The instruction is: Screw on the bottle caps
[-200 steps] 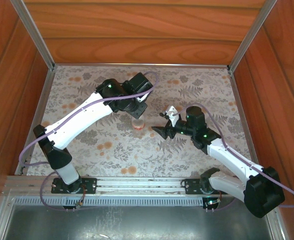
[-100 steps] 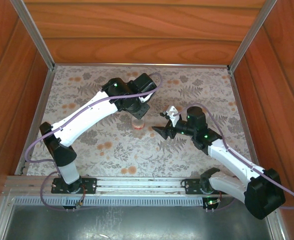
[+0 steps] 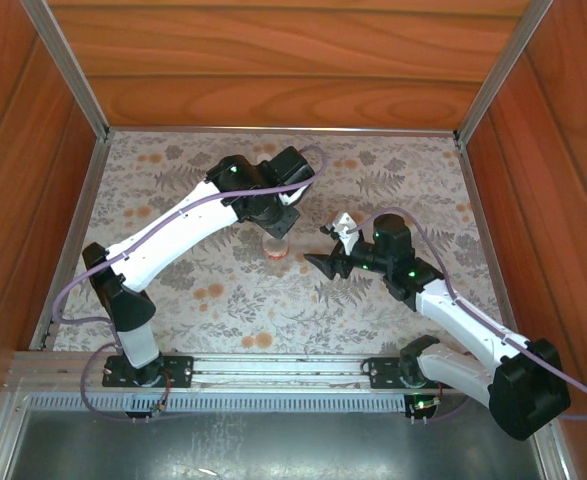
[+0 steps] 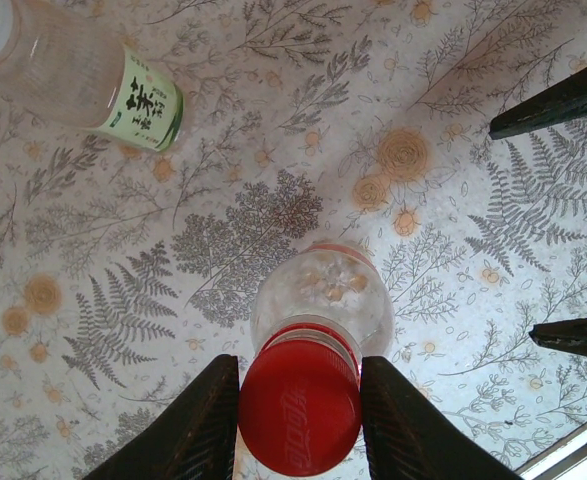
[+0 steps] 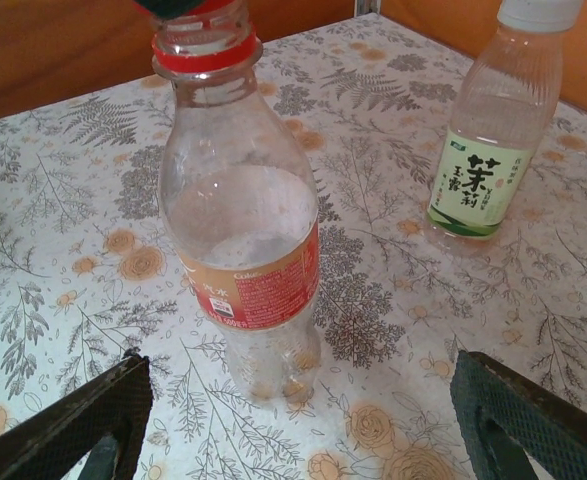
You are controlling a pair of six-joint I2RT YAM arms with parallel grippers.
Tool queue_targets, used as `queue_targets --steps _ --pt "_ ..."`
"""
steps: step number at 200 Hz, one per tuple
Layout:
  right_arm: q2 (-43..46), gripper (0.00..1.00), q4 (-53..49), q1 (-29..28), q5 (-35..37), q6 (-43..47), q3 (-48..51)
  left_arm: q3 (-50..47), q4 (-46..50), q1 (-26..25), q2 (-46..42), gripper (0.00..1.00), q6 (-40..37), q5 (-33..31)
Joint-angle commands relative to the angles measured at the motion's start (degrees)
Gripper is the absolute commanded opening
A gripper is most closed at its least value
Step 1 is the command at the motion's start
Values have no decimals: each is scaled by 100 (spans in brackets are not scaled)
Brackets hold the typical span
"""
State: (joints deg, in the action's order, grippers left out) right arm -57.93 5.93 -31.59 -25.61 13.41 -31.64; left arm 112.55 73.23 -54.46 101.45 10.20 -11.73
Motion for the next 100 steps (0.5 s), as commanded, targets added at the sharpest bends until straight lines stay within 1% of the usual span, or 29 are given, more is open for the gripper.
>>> queue_targets --steps 1,66,100 --pt "87 84 -75 -57 29 83 54 111 208 -43 118 40 -78 -45" --pt "89 84 -87 -57 42 74 50 133 205 -40 103 46 -53 -131" --pt "74 84 -84 -53 38 65 66 303 200 -43 61 57 -18 -189"
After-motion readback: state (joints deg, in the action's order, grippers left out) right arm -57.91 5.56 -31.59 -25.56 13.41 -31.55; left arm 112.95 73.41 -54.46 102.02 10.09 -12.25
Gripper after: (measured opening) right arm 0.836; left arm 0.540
